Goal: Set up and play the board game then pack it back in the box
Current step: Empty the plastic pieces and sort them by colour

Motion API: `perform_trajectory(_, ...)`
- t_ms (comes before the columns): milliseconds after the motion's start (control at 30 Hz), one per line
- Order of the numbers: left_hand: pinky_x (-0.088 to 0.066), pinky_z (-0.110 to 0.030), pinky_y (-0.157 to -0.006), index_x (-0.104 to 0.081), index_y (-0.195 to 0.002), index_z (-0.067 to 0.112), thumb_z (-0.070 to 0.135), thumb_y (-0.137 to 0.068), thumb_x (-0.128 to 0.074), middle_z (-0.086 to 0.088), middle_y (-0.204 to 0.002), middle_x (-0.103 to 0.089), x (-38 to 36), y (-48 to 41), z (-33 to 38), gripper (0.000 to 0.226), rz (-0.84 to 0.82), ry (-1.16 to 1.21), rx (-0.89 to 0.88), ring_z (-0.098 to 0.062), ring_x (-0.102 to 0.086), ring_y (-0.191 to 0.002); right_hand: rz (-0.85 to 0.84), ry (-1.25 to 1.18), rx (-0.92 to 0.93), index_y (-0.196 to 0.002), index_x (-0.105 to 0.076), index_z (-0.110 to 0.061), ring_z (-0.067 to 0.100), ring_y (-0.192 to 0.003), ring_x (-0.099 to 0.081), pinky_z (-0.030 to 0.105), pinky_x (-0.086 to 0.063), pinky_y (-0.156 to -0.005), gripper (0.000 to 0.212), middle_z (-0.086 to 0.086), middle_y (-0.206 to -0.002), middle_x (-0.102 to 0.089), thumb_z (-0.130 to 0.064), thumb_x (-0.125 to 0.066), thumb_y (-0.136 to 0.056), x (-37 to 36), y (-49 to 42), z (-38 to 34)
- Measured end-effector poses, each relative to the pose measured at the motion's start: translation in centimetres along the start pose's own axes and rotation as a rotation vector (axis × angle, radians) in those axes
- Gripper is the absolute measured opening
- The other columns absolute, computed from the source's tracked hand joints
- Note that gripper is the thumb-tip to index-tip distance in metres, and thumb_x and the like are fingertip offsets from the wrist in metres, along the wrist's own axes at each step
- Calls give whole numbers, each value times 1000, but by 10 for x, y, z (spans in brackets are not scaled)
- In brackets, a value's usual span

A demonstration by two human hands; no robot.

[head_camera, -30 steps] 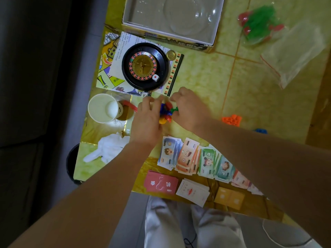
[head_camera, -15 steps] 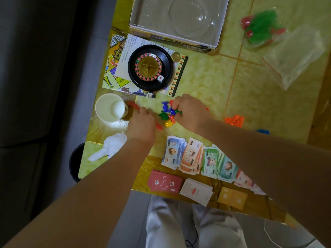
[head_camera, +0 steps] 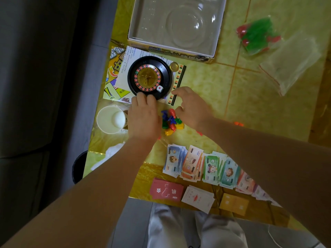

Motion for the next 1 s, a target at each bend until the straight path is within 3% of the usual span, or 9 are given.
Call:
perform_trajectory(133, -38, -39, -89, -45, -127, 9, 19, -77, -59, -14, -132, -42, 0, -18, -1, 53, -51, -37, -3, -32, -42, -118, -105, 101, -5, -142, -43, -20, 23, -127, -45, 35, -40, -103, 54, 2, -145, -43, -13, -54, -90, -5, -8, 0)
perform_trajectory(267, -37, -38, -90, -44, -127, 7, 22, -83, -55, -14, -133, -40, -4, -18, -6, 48, -172, -69, 26, -31, -38, -122, -159, 91, 39, -134, -52, -25, 22, -121, -48, 35, -44, -96, 41, 2, -134, -55, -16, -51, -94, -12, -8, -2)
perform_trajectory(367, -38, -39, -90, -46, -124, 5, 18, -80, -56, -15, -131, -41, -6, -14, -10, 47, -191, -47, 40, -32, -39, -120, -196, 67, 85, -135, -51, -22, 22, -125, -44, 34, -40, -101, 42, 4, -137, -52, -14, -50, -94, -11, -7, -3)
perform_trajectory(533, -40, -41, -78, -53, -105, 1, 11, -72, -59, -21, -111, -50, -3, -17, -3, 35, -40, -66, 75, -37, -47, -101, -190, 147, 65, -145, -40, -21, 24, -138, -27, 35, -24, -115, 56, -3, -155, -29, -15, -54, -91, 2, -12, 11)
perform_trajectory(633, -38, -39, -75, -52, -98, 4, 7, -65, -59, -19, -105, -51, 3, -22, 10, 34, 74, -62, 85, -36, -48, -93, -223, 117, 84, -141, -45, -23, 25, -138, -28, 34, -24, -114, 54, -2, -153, -33, -13, -54, -88, 11, -13, 20)
perform_trajectory(733, -41, -43, -89, -53, -110, 3, 7, -68, -63, -18, -121, -50, -1, -26, 29, 44, 45, 2, -35, -37, -47, -109, -95, 103, 54, -143, -42, -22, 24, -142, -23, 36, -24, -115, 59, -1, -157, -25, -11, -56, -86, 28, -12, 36)
perform_trajectory(800, -34, -46, -104, -47, -130, 4, 11, -76, -64, -16, -141, -41, -8, -30, 45, 58, -54, -13, -96, -37, -36, -132, -52, 181, 30, -147, -33, -22, 22, -146, -13, 37, -20, -116, 65, -2, -161, -10, -13, -56, -88, 41, -10, 53)
perform_trajectory(867, -20, -45, -116, -28, -146, 8, 20, -87, -57, -10, -155, -26, -16, -33, 58, 67, -202, -62, -69, -31, -13, -146, -84, 267, -12, -151, -24, -21, 21, -148, -6, 37, -17, -117, 68, -3, -162, 1, -17, -55, -90, 51, -6, 74)
perform_trajectory(1000, -2, -46, -119, -20, -148, 8, 37, -92, -49, -8, -157, -23, -18, -38, 78, 69, -280, -243, 38, -30, 5, -148, -238, 284, 33, -148, -32, -19, 19, -147, -11, 31, -18, -116, 62, -1, -163, -1, -18, -55, -91, 63, 1, 106)
Point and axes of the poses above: each hand's wrist, its own y-axis away from the middle knuckle, its own x-axis out of the back of the hand, z = x × y, the point moved 4 cm from there along -y, towards the middle knuckle
